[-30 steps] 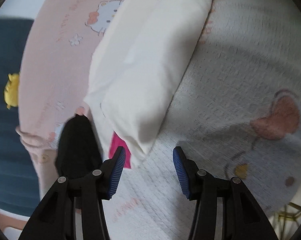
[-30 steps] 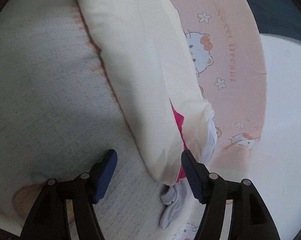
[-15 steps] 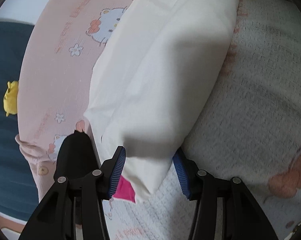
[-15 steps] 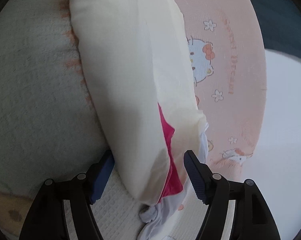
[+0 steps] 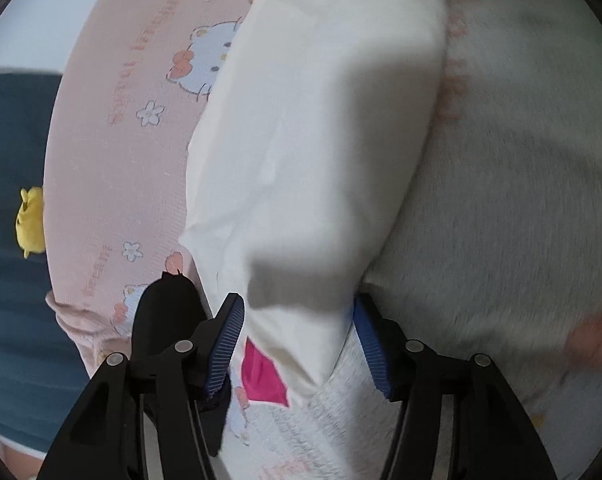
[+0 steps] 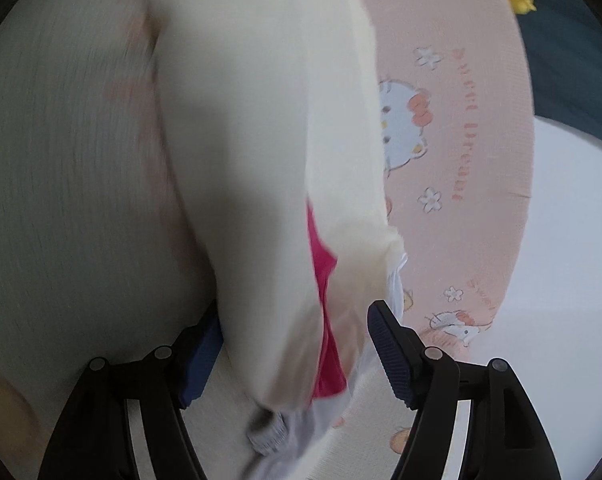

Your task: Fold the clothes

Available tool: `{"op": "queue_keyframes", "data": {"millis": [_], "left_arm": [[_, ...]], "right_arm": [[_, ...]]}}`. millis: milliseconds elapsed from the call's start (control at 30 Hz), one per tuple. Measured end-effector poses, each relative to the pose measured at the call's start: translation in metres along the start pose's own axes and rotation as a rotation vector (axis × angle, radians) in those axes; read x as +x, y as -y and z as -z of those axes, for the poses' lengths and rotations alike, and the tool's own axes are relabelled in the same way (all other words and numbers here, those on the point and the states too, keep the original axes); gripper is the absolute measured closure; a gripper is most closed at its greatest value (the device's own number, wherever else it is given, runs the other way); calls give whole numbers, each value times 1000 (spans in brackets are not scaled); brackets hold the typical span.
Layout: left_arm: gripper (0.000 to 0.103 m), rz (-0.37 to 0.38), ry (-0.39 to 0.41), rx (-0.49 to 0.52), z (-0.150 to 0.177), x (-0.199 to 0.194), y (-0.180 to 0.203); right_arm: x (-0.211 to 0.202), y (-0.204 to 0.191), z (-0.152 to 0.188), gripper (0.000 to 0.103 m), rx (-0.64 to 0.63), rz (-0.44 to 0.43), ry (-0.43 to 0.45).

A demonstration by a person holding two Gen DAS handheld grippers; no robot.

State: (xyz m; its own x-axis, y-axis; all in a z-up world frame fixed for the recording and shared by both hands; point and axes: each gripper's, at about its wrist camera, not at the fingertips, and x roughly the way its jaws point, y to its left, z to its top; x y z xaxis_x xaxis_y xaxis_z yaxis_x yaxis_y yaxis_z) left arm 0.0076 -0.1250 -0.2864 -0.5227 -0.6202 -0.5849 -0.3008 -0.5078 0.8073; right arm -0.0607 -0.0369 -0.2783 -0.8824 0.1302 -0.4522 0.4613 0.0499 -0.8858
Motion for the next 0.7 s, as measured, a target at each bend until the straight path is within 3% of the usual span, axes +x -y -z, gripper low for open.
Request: {"op": "queue_keyframes", "data": {"millis": [100, 267, 367, 400, 467, 533, 700], "left_arm": [[49, 6, 12, 14, -3, 1, -2], [49, -3, 21, 24, -35, 0, 6], [49, -33, 32, 40, -46, 2, 9], [48, -31, 34, 40, -45, 2, 8], [38, -45, 49, 56, -41, 2, 7], [32, -66, 49, 89, -32, 5, 5], [32, -60, 55, 111, -17, 10, 0]], "right_arm": [[4, 6, 8, 32, 21, -53, 11], [-5, -6, -10, 32, -93, 11, 91], [-8, -7, -17, 32, -93, 13, 122], [-8, -6, -18, 32, -87, 9, 129], [-8, -5, -20, 32, -75, 2, 137], [-2, -4, -10, 31, -66, 9, 101], [7, -6, 10, 31, -87, 44, 82]]}}
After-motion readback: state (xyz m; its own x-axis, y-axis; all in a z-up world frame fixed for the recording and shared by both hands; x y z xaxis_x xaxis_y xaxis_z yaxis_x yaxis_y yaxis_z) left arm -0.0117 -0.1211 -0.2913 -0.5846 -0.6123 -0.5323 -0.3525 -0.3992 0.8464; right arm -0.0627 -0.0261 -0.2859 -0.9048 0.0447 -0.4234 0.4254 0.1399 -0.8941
